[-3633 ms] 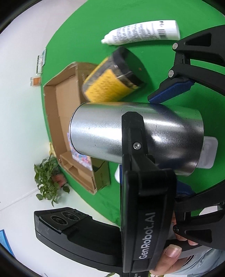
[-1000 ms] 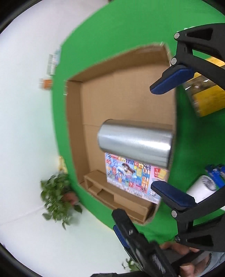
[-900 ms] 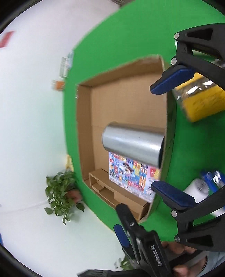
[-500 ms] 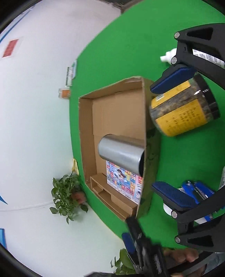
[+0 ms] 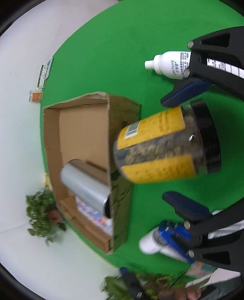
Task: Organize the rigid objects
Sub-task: 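Move both grippers to the yellow-labelled jar on the floor, then grasp the yellow-labelled jar with both grippers and lift it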
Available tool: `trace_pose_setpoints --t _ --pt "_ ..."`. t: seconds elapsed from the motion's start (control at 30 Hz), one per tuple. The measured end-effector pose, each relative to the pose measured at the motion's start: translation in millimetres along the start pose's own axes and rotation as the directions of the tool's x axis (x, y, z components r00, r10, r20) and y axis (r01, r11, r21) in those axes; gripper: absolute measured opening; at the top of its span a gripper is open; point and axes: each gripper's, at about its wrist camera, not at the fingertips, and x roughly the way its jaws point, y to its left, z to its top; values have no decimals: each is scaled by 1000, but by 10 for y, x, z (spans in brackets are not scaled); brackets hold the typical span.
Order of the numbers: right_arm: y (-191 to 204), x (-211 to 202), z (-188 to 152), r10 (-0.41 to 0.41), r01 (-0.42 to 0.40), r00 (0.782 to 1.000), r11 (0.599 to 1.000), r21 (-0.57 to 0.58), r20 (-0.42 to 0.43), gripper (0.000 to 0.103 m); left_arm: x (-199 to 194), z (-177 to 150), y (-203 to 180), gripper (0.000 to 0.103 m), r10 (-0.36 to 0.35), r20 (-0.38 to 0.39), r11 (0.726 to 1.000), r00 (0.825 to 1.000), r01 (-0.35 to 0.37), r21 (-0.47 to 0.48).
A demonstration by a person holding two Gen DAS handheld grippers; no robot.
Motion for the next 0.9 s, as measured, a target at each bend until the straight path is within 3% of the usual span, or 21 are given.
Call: trace_pose_setpoints --t 0.13,0.23,0.37,0.47,0.57,0.67,0.77,0.9 --pt "-60 -16 -40 23 -23 1000 999 30 -10 76 91 11 -108 101 -114 -68 993 991 112 -23" --pt "-85 -100 -114 -52 53 999 998 36 -5 75 202 20 -222 101 -246 -148 969 958 242 -48" --pt "121 -215 -181 -89 89 996 996 -5 18 75 425 17 -303 101 -353 -229 935 907 334 -122" --pt "361 -421 -267 73 -67 995 993 -93 64 84 611 -21 -354 101 -396 -299 918 868 362 -163" --pt "298 -538 -278 156 -153 983 987 -45 95 90 773 -96 -372 100 -394 -366 918 843 346 -193" --pt "110 -415 -274 223 -226 974 971 73 49 89 834 -127 -333 100 -403 -383 913 831 337 -230" --pt "3 -239 -267 245 -242 970 958 153 -1 87 885 -115 -316 100 -406 -392 911 826 332 -245" --pt "93 -26 -258 307 -292 950 938 188 -52 85 956 -96 -332 97 -378 -416 923 827 301 -240"
